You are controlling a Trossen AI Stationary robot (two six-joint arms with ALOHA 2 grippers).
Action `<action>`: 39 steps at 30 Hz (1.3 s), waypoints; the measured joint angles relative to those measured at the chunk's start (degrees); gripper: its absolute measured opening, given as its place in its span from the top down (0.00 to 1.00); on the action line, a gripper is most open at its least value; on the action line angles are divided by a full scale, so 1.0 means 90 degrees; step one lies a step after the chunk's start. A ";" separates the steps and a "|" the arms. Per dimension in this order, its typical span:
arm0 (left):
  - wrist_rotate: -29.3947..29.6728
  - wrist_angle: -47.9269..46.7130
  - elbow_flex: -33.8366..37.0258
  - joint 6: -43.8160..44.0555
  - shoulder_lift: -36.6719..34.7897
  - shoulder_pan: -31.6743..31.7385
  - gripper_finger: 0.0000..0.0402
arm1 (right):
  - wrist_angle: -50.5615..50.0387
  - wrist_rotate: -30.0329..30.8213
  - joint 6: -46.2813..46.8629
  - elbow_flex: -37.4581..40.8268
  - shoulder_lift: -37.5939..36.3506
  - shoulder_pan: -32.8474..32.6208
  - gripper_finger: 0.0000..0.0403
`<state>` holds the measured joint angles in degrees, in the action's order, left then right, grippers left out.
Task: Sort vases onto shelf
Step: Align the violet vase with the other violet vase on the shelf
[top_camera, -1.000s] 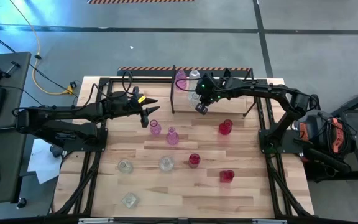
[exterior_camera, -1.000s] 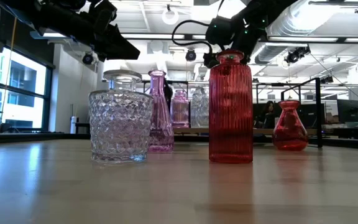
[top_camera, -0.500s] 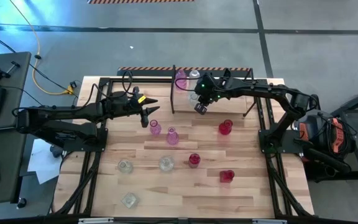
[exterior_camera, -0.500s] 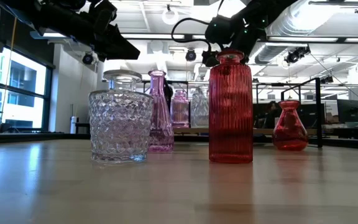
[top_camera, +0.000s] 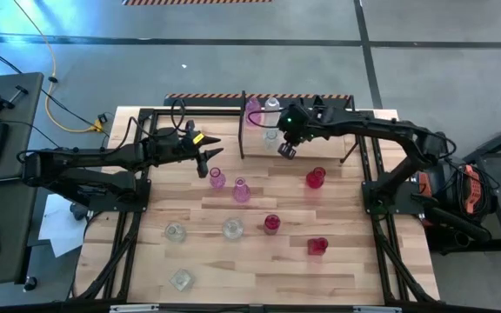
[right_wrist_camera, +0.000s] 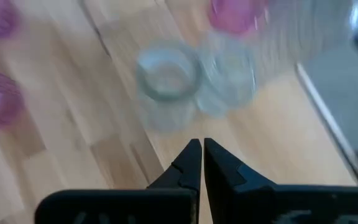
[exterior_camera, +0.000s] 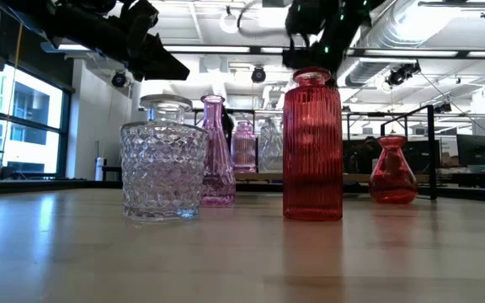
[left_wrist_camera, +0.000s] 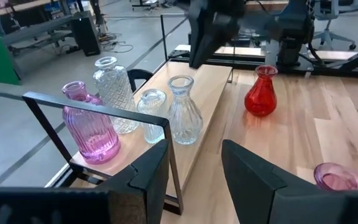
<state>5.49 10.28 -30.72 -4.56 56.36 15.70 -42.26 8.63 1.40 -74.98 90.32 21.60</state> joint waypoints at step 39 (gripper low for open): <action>0.0582 -0.5826 -0.3582 -0.0008 0.2334 -0.0773 0.65 | 0.0389 0.0803 -0.0153 0.2816 -0.4615 -0.0454 1.00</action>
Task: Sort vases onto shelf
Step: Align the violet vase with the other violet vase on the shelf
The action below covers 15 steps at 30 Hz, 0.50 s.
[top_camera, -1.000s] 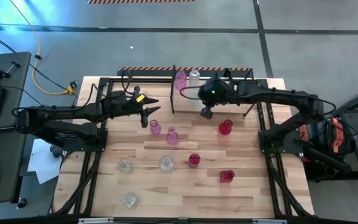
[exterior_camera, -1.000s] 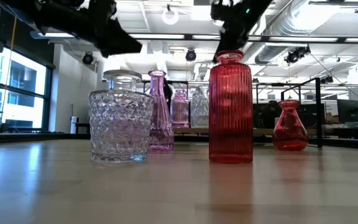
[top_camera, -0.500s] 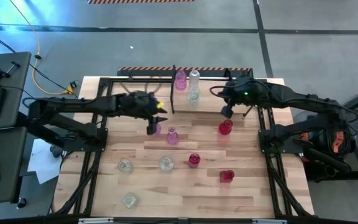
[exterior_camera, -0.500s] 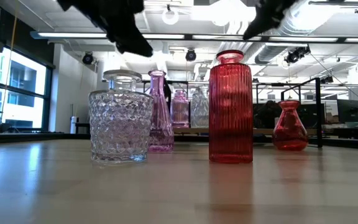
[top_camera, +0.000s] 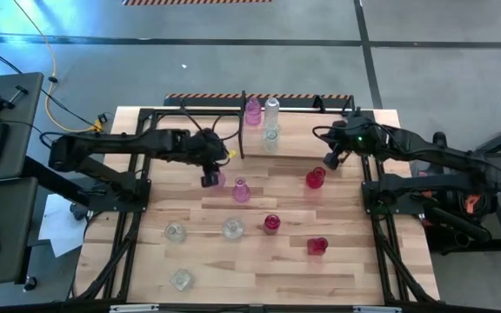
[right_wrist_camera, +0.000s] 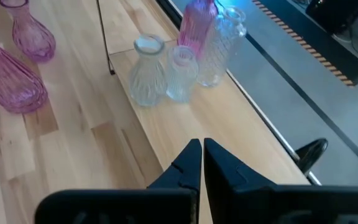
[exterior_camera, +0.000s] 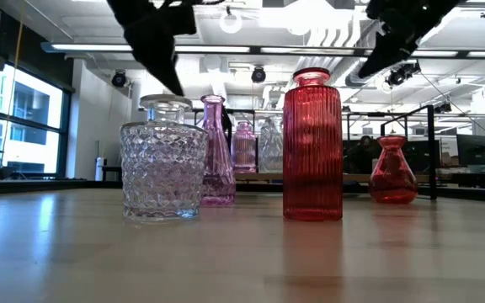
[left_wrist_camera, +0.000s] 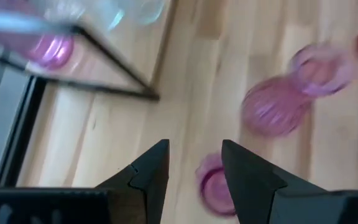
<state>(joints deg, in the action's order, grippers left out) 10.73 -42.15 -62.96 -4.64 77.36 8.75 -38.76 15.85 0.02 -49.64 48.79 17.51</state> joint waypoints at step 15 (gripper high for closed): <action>-0.1467 -0.0630 0.0240 -0.0055 0.0148 0.1179 0.65 | -0.0010 -0.0024 0.0169 0.0383 -0.0611 0.0001 1.00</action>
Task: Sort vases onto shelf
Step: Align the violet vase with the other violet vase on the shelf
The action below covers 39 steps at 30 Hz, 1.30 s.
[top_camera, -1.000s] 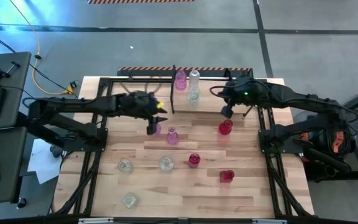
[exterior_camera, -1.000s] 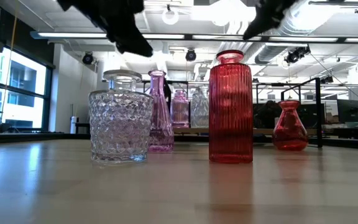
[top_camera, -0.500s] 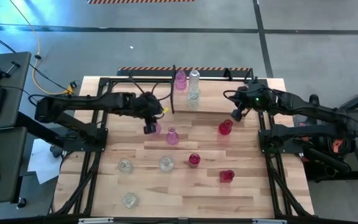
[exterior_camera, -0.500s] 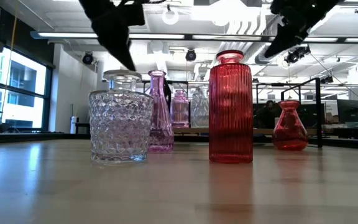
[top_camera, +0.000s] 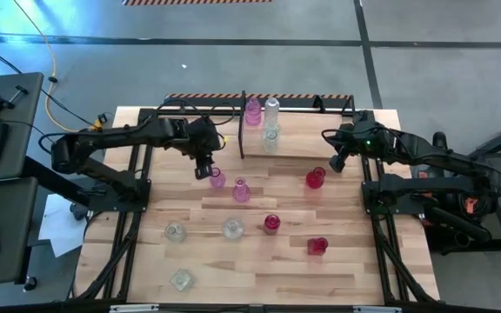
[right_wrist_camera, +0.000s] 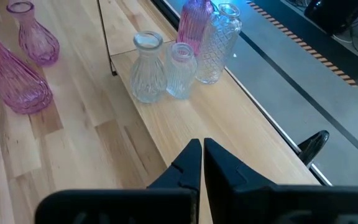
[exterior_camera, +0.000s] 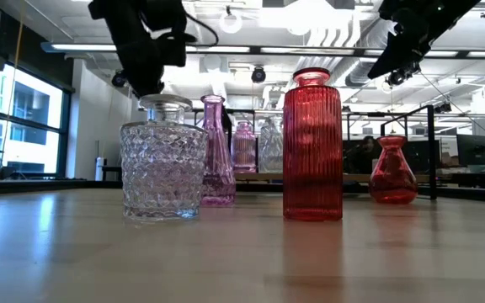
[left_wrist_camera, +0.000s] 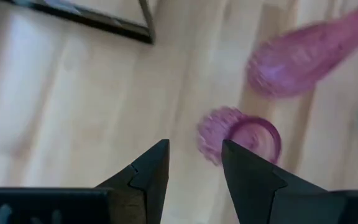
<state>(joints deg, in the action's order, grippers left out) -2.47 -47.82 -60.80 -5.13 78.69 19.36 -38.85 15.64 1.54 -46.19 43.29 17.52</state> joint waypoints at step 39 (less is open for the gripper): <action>-0.0623 0.0037 -0.0302 0.0112 0.0588 0.0019 0.92 | 0.0012 0.0024 -0.0029 0.0000 -0.0031 -0.0002 1.00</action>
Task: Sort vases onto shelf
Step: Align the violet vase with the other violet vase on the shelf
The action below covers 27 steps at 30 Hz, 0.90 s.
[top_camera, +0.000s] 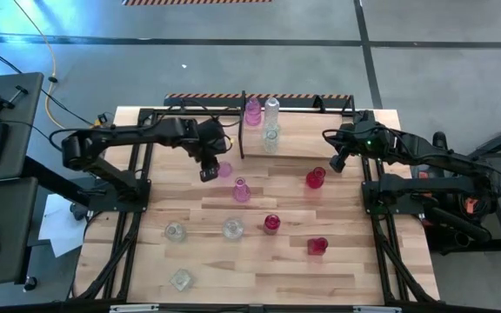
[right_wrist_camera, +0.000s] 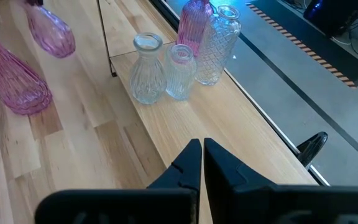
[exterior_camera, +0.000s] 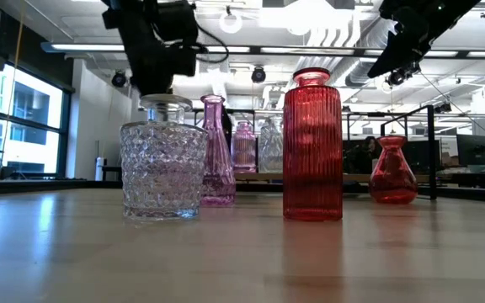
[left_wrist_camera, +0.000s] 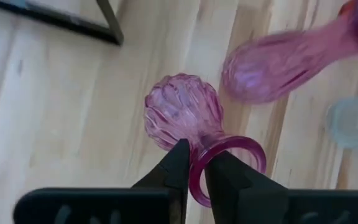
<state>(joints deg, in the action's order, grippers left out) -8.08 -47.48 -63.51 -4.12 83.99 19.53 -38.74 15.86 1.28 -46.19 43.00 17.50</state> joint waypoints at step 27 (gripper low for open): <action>0.0483 -0.1511 -0.3539 -0.0592 0.0319 0.0030 0.96 | 0.0051 -0.0024 0.0029 0.0000 0.0005 0.0000 1.00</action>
<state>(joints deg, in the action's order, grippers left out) -3.73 -61.08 -95.37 -9.45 86.86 19.80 -38.28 15.64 1.54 -46.19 43.05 17.50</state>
